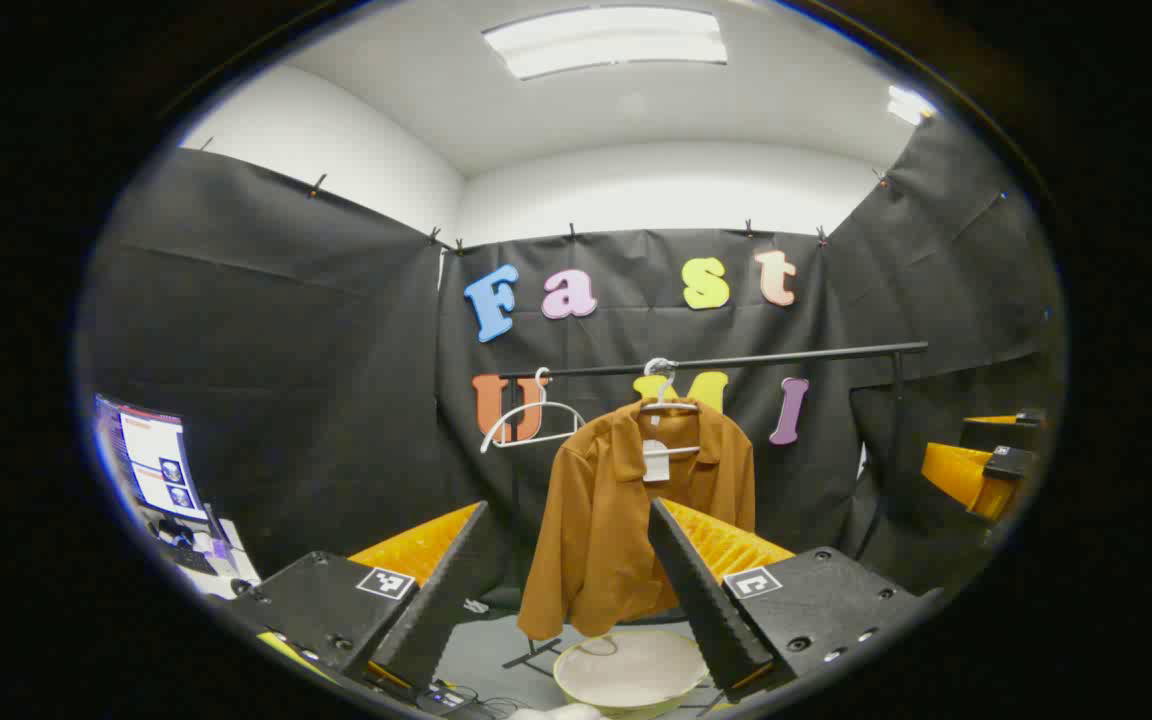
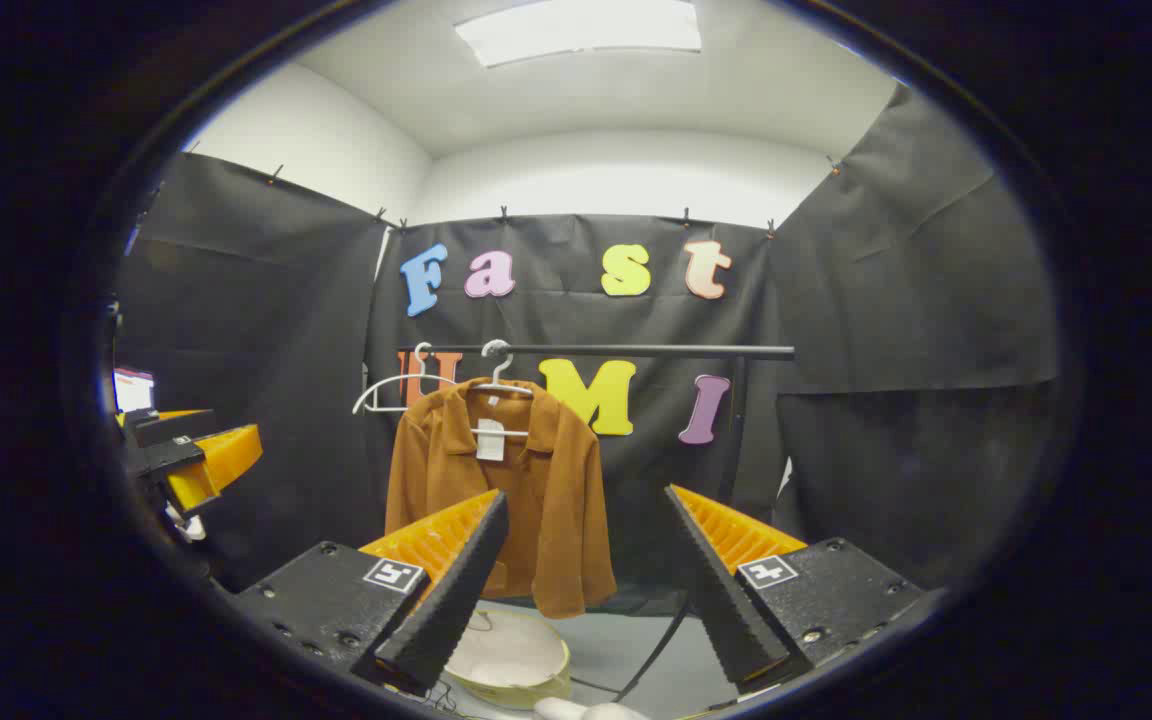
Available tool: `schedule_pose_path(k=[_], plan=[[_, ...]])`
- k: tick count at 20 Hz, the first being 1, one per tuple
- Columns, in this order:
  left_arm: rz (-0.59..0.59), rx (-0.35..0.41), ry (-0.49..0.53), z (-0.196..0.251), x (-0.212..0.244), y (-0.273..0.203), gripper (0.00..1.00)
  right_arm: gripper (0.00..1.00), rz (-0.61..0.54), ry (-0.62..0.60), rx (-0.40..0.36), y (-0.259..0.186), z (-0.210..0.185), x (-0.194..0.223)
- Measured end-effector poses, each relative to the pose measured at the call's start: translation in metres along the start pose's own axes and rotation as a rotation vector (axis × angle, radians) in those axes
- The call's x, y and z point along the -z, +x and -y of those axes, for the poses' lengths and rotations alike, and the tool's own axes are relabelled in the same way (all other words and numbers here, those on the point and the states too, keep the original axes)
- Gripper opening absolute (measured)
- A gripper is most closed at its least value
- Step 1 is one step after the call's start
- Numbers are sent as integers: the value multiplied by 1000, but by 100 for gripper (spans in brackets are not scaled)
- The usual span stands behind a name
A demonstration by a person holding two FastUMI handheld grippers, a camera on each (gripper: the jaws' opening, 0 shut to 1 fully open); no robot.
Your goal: Grasp the clothes on the hanger with both hands and then place them into the laundry hamper below.
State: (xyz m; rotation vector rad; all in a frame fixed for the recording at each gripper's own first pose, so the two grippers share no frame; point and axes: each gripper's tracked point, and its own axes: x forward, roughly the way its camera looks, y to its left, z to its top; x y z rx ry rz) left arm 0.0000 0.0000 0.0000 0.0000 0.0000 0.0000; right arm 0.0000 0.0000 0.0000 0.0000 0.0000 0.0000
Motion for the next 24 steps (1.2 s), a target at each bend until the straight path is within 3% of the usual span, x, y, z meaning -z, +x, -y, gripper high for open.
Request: schedule_pose_path(k=[16, 20, 24], plan=[[-33, 23, 25, 17, 16, 6, 100, 99, -36, -10, 15, 5, 13, 23], [-50, 25, 16, 33, 38, 32, 100, 99, -50, -21, 1, 39, 18, 41], [-48, 16, 28, 52, 60, 77, 100, 99, -65, -32, -55, 107, 12, 70]])
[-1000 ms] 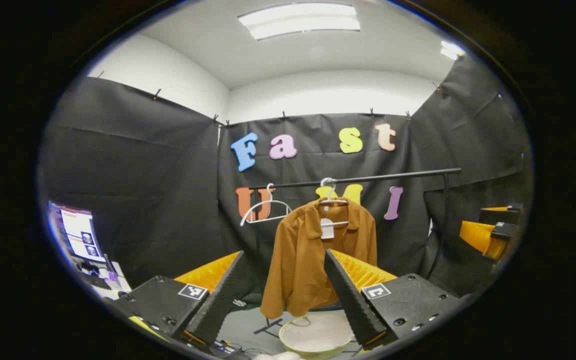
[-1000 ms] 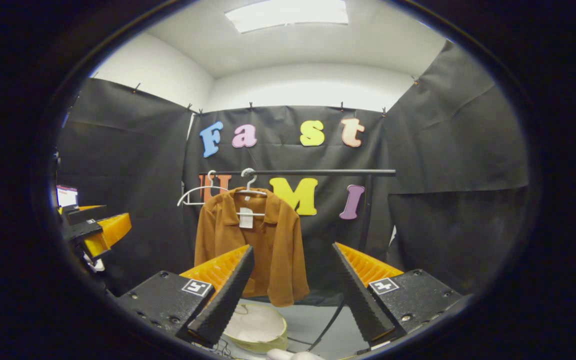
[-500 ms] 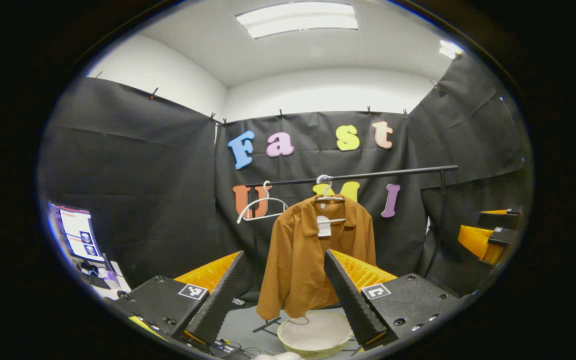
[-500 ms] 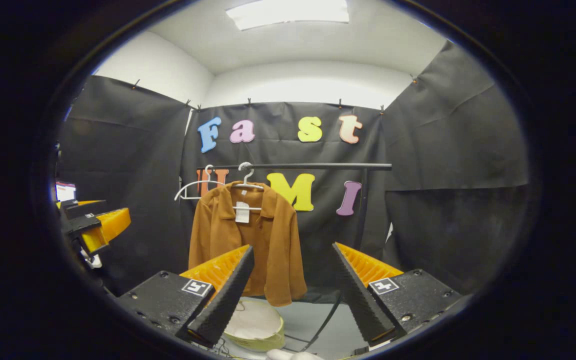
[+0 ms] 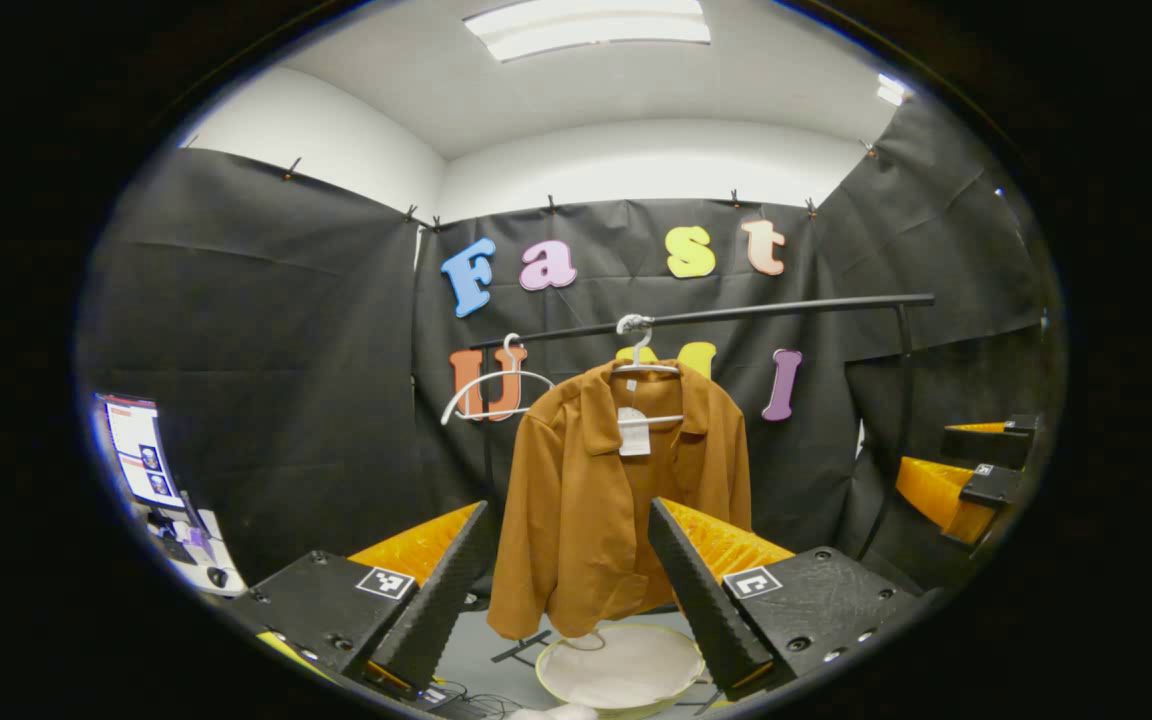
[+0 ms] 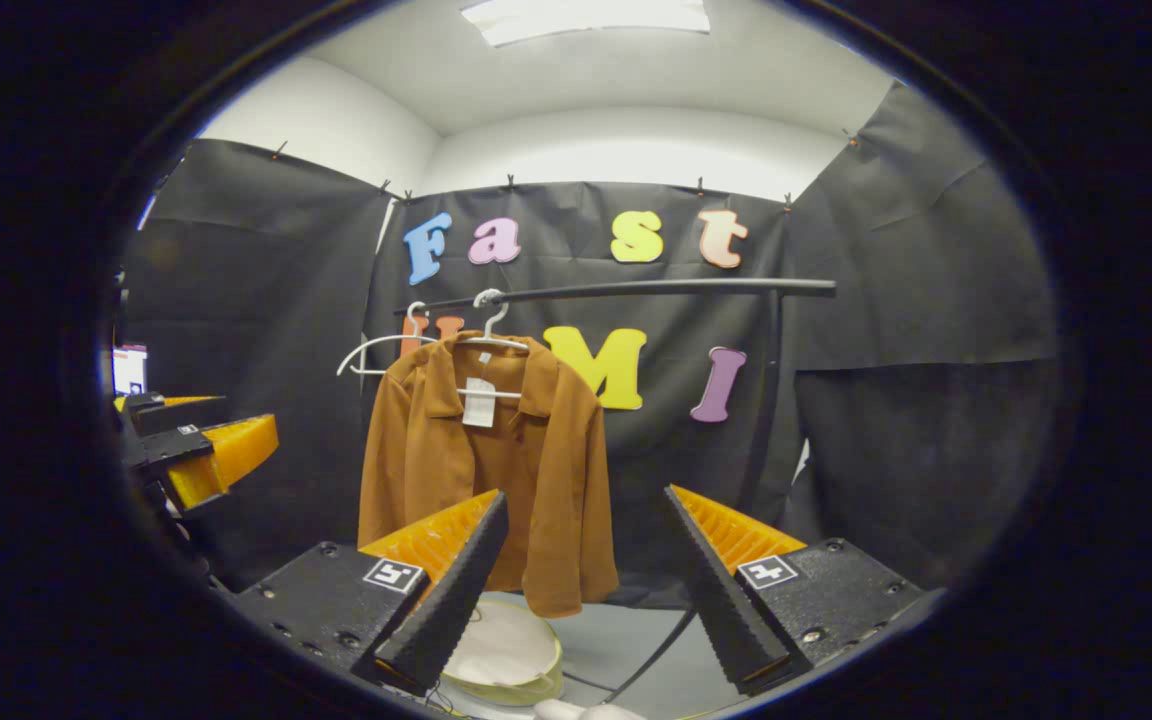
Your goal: Grasp the clothes on the hanger with both hands and then place them into the laundry hamper below.
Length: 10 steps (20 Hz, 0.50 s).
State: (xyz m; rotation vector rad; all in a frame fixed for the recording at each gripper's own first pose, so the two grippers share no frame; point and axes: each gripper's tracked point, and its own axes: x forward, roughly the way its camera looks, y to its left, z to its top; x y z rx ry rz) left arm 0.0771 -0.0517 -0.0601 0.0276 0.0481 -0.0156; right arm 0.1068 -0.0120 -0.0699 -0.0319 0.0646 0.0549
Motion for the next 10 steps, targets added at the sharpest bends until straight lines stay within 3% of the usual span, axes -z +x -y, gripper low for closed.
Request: schedule_pose_path(k=[6, 10], plan=[[-2, -5, 5, 41, 28, 109, 100, 97, -37, 27, -96, 135, -8, 27], [12, -55, -11, 48, 32, 192, 98, 97, -46, 18, -145, 210, -6, 33]])
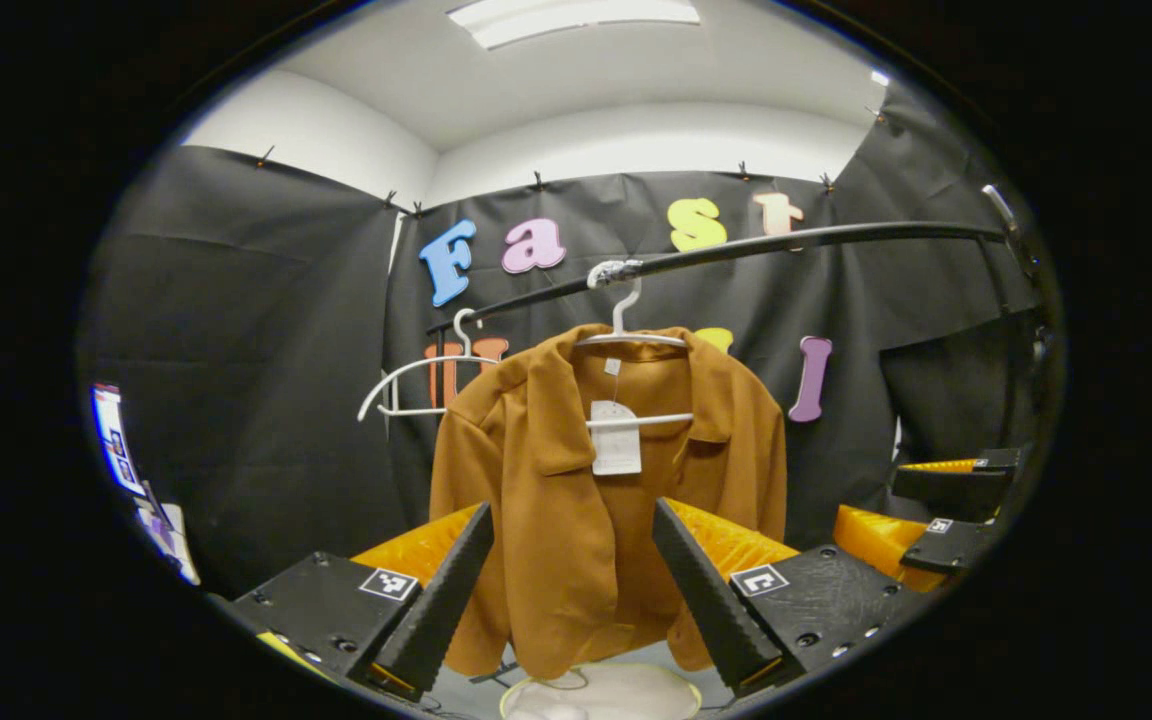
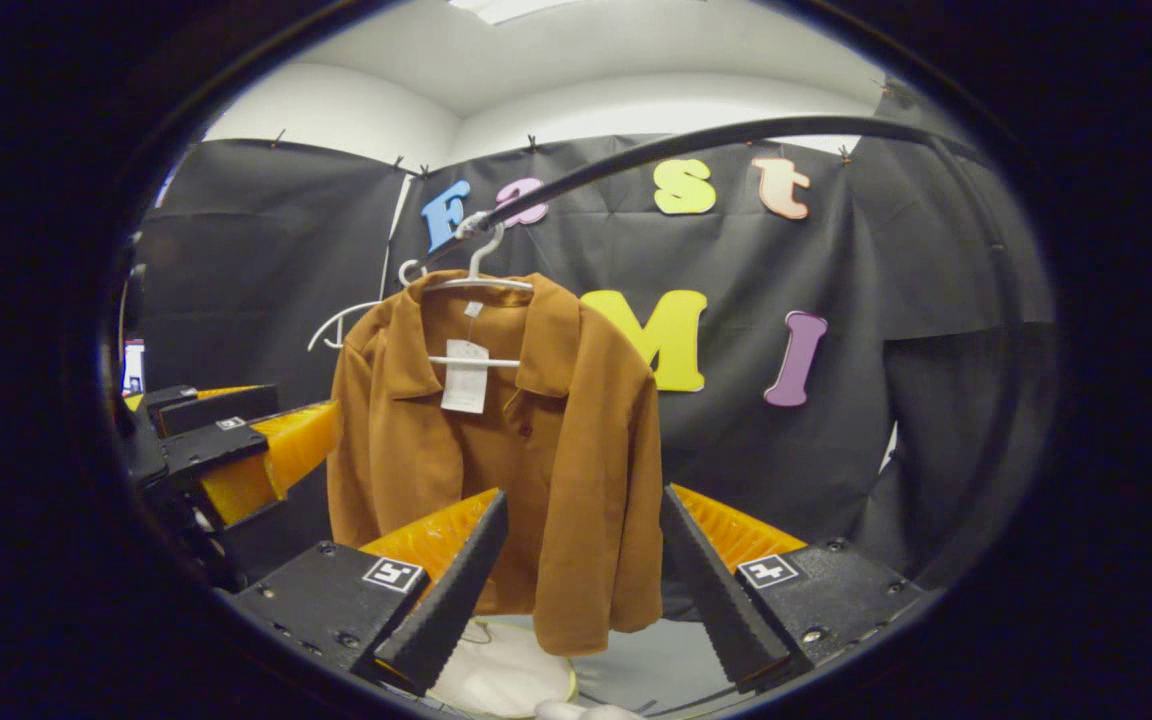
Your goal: Grasp the clothes on the hanger with both hands and then place them into the laundry hamper below.
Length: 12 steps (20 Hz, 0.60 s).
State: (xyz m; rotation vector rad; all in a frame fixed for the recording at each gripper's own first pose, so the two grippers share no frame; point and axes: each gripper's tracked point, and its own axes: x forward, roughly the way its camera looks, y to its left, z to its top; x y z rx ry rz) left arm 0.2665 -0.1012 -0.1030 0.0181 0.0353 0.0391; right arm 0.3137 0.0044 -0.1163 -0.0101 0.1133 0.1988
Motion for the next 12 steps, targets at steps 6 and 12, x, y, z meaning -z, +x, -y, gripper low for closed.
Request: schedule_pose_path(k=[6, 12], plan=[[8, -73, 13, -3, -1, 106, 100, 99, -19, -12, -53, 74, 6, 6], [2, -124, 18, -17, 7, 137, 98, 99, 3, 3, -86, 119, -7, -10]])
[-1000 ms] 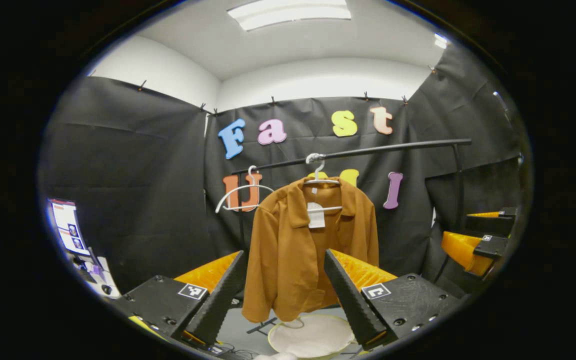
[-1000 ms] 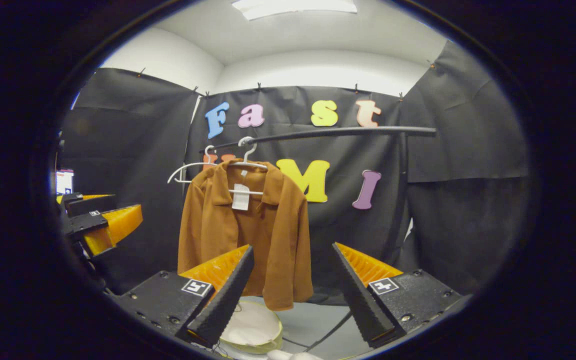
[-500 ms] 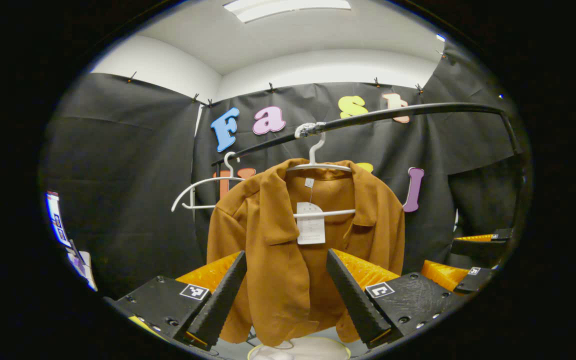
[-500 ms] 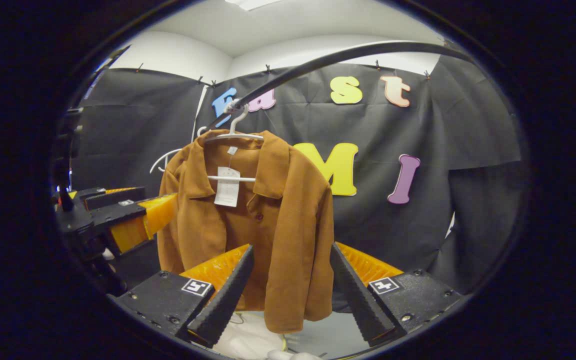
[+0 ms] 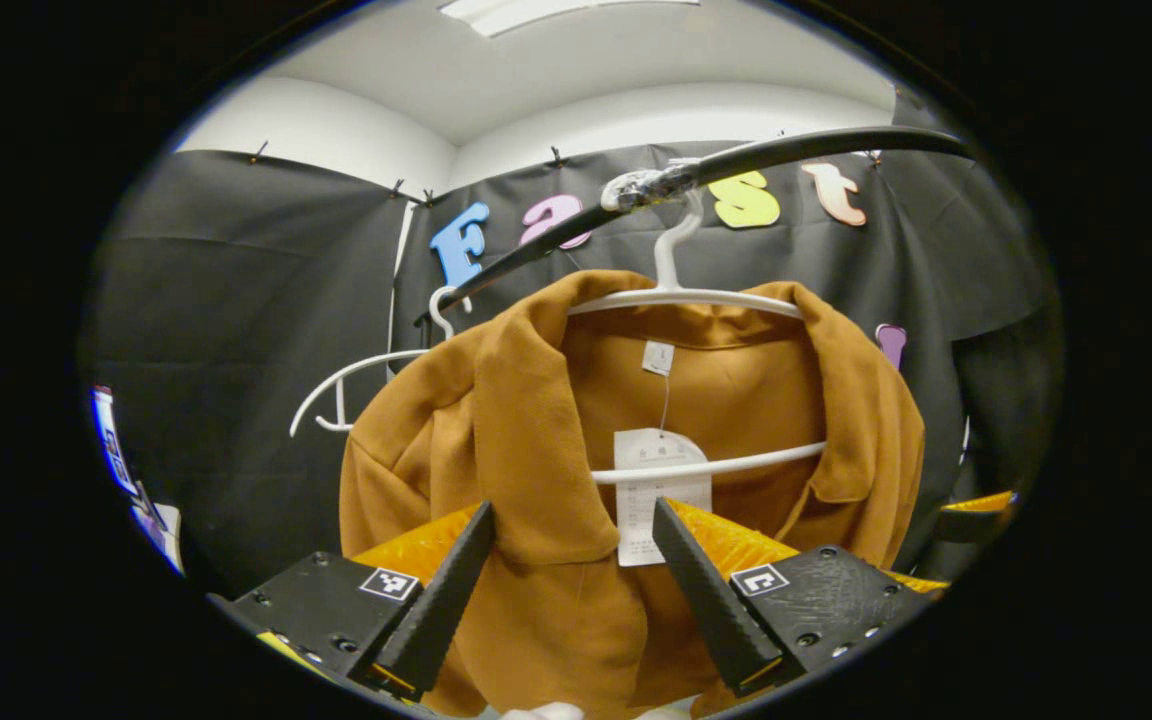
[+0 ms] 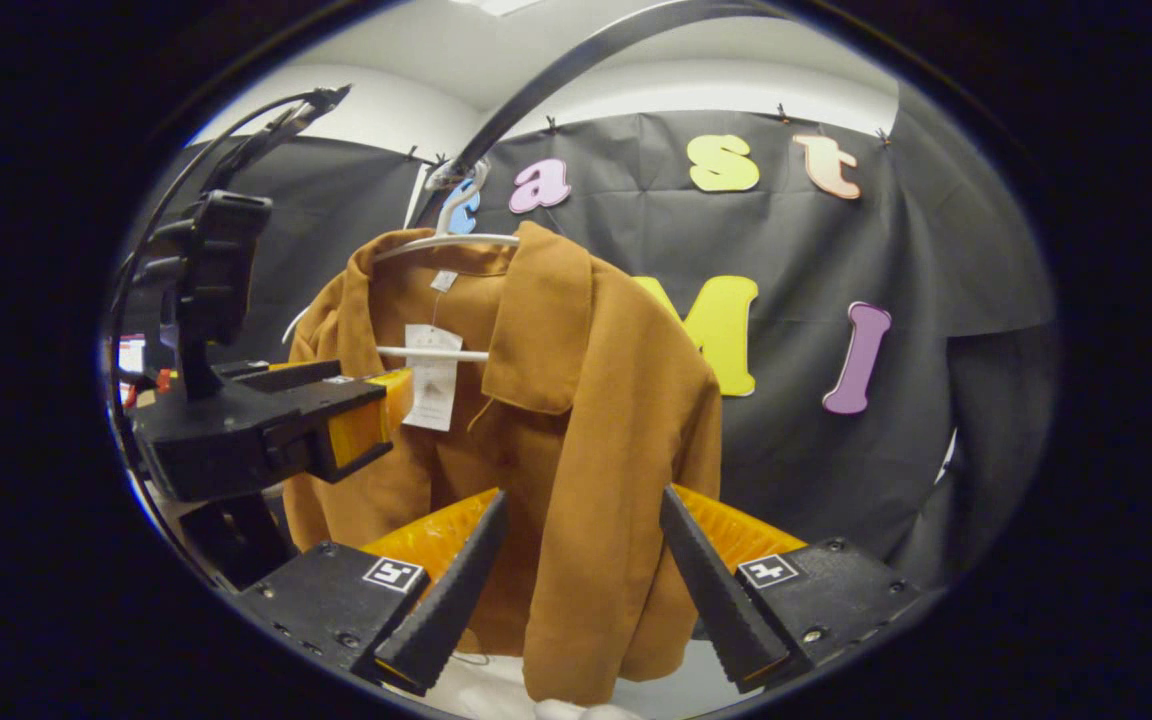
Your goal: Grasp the clothes on the hanger with both hands and then place them into the laundry hamper below.
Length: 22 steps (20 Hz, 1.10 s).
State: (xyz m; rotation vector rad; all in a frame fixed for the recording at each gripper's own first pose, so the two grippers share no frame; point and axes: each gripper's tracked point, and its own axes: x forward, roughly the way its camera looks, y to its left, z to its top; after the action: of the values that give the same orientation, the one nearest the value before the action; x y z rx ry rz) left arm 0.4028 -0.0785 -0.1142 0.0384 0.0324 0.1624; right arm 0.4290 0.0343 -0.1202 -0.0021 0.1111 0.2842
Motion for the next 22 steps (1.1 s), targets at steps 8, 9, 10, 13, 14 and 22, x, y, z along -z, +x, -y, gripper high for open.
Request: schedule_pose_path(k=[8, 9, 10, 13, 14, 22], plan=[[-24, -50, 13, -17, 14, 12, 95, 98, 15, 72, -20, 58, -39, -20], [-31, -55, 14, -19, 17, 15, 95, 98, 10, 92, -10, 64, -39, -22], [-38, -65, 21, -22, 18, 17, 95, 99, 14, 105, 6, 69, -37, -22], [-44, -87, 23, -30, 23, 24, 98, 97, -3, 116, 51, 81, -34, -20], [-49, -84, 21, -32, 23, 26, 98, 94, -6, 124, 42, 84, -39, -21], [-40, -87, 49, -35, 25, 28, 94, 94, -2, 204, 14, 94, -46, -33]])
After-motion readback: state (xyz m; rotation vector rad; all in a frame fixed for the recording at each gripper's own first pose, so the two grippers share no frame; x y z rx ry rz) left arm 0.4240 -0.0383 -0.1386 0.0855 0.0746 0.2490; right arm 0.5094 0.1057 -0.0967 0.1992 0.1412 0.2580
